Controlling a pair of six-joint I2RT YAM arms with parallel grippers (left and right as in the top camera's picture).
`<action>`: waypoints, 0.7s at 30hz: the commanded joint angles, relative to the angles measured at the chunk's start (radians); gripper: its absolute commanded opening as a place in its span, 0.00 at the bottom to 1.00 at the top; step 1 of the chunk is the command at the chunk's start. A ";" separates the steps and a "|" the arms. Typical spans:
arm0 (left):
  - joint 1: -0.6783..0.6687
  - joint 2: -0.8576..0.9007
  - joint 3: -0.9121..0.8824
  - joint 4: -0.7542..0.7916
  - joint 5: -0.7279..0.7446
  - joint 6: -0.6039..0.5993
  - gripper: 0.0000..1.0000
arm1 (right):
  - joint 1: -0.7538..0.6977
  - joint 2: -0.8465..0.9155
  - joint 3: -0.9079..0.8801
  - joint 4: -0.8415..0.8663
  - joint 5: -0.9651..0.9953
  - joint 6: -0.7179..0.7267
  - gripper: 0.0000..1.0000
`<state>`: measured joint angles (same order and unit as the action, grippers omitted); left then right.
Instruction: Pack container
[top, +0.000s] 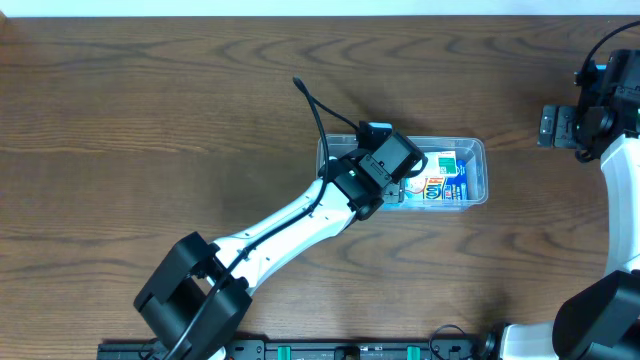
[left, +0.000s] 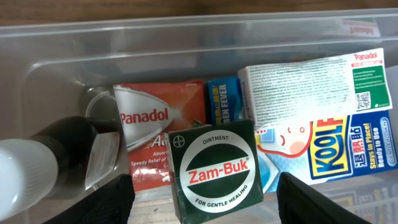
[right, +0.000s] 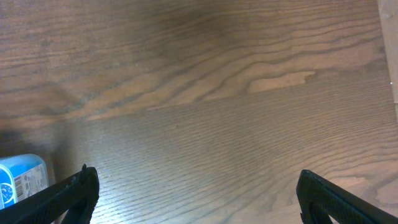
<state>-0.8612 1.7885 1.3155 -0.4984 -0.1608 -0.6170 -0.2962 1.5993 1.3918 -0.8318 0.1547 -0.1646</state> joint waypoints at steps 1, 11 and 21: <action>-0.001 -0.068 0.013 -0.002 -0.016 0.071 0.74 | -0.004 -0.023 0.003 0.001 0.006 0.014 0.99; 0.092 -0.309 0.013 -0.049 -0.309 0.177 0.81 | -0.004 -0.023 0.003 0.001 0.006 0.014 0.99; 0.285 -0.671 0.013 -0.225 -0.411 0.179 0.98 | -0.004 -0.023 0.003 0.001 0.006 0.014 0.99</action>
<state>-0.5922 1.2209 1.3155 -0.7048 -0.5213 -0.4492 -0.2962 1.5993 1.3918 -0.8318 0.1547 -0.1642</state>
